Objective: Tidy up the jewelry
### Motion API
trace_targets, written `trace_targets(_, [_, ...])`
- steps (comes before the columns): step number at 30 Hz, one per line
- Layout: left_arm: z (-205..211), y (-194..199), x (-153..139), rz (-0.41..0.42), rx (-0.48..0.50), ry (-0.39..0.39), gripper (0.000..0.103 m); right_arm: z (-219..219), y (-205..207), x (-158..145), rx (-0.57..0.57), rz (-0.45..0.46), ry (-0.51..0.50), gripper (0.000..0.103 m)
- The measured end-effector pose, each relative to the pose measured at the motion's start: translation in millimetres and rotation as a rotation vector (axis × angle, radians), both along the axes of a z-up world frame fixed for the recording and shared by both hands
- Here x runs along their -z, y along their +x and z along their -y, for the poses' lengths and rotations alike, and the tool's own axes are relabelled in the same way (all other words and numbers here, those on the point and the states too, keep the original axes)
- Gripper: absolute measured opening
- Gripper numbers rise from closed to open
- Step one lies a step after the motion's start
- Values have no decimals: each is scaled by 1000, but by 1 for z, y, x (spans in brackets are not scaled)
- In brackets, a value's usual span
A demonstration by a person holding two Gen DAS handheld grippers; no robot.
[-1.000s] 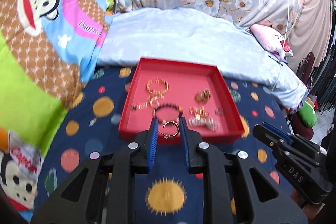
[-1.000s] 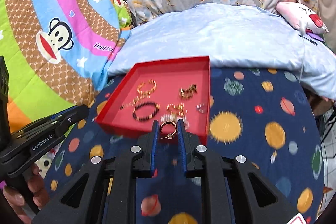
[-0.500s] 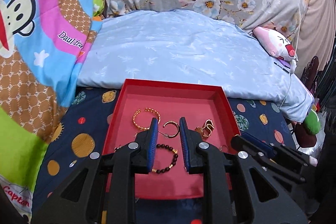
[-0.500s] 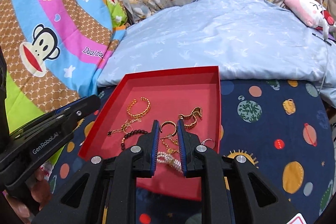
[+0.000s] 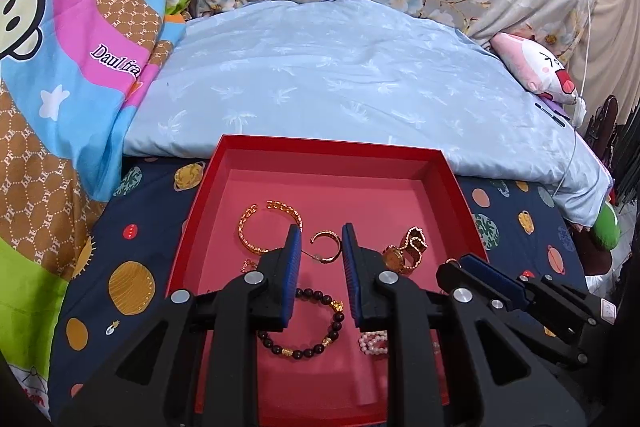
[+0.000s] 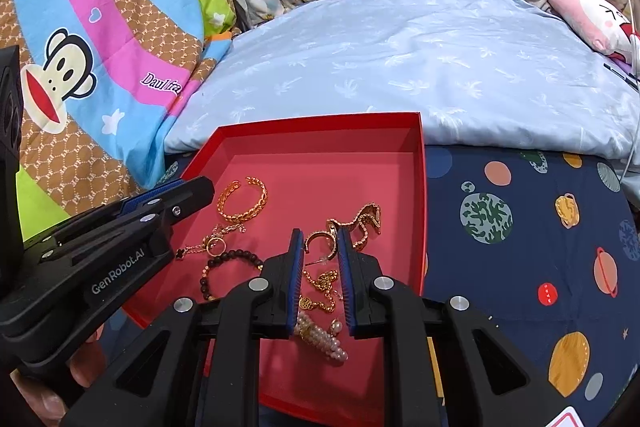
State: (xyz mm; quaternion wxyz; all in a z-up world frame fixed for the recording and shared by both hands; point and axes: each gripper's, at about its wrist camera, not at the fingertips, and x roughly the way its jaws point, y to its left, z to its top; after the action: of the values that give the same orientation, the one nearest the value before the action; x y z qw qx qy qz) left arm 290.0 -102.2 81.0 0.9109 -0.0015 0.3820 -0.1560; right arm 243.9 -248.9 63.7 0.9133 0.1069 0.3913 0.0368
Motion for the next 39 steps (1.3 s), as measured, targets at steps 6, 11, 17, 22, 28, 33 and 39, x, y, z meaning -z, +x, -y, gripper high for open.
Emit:
trace_targets(6, [-2, 4, 4, -2, -35, 0, 33, -2, 0, -1, 13, 16, -18, 24])
trace_targets(11, [-9, 0, 5, -1, -54, -2, 36, -3, -7, -4, 19, 22, -12, 25])
trace_targets(17, [-11, -13, 5, 3, -58, 12, 36, -13, -18, -7, 14, 21, -23, 26])
trace_targets(22, [-17, -30, -2, 19, -61, 20, 37, -17, -34, -11, 16, 26, -17, 33])
trace_targets(28, [-19, -50, -10, 26, -66, 31, 39, -19, -58, -22, 28, 34, -19, 35])
trace_targets(33, [-22, -69, -16, 39, -80, 46, 43, -18, -77, -28, 51, 41, -17, 41])
trace_targets(39, [-26, -92, -20, 63, -115, 85, 59, -15, -102, -27, 85, 47, -18, 52])
